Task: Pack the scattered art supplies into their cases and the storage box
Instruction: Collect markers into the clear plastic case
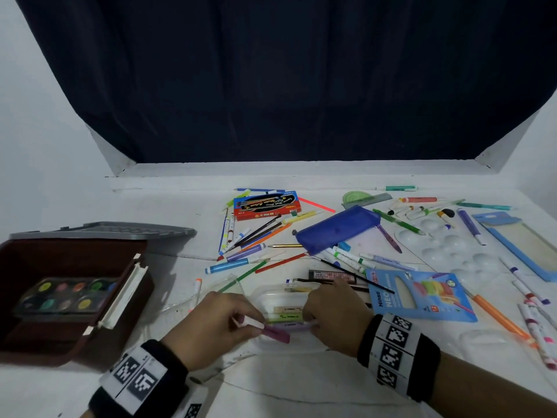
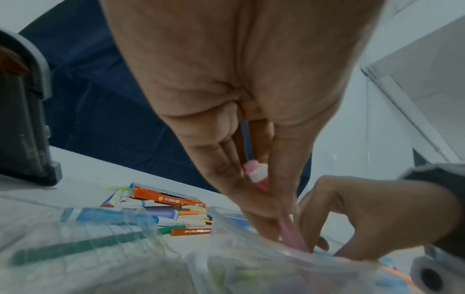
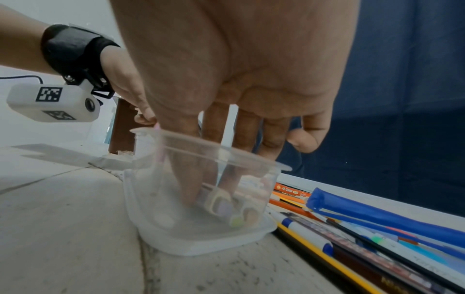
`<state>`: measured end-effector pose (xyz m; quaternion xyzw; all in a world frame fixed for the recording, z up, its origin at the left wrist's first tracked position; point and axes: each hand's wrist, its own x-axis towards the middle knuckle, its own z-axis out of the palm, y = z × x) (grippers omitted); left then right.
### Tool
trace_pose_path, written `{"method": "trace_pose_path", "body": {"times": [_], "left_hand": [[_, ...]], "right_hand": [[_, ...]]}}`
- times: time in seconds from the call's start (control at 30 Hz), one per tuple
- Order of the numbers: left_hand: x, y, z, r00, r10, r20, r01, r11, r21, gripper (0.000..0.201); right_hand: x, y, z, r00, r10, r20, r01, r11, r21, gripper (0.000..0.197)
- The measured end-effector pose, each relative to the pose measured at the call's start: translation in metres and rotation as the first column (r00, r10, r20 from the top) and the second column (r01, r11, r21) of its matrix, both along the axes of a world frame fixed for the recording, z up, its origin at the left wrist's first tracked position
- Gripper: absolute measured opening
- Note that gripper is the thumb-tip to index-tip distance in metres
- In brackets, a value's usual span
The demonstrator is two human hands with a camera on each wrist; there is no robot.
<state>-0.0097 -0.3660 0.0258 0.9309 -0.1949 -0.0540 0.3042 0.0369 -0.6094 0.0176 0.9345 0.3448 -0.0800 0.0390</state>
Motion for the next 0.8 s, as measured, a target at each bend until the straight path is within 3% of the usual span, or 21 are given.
{"method": "trace_pose_path", "body": {"times": [0.1,0.3,0.6,0.8], "left_hand": [[0.003,-0.005,-0.001,0.995,-0.088,0.053,0.082,0.992,0.097,0.018],[0.013,-0.027,-0.005,0.991,-0.103,0.087,0.079,0.965,0.250,0.020],[0.021,-0.042,-0.008,0.998,-0.032,0.058,0.009,0.930,0.366,0.021],[0.026,-0.047,-0.015,0.999,-0.016,0.047,-0.004,0.916,0.401,0.021]], "right_hand": [[0.000,0.002,-0.003,1.000,-0.010,-0.017,0.011,0.999,0.037,0.021],[-0.001,0.000,-0.003,0.998,-0.007,-0.056,0.014,0.992,0.125,0.021],[-0.003,-0.003,-0.002,0.994,-0.019,-0.104,0.040,0.978,0.206,0.025],[-0.003,0.000,-0.004,0.997,-0.006,-0.081,0.020,0.986,0.168,0.024]]}}
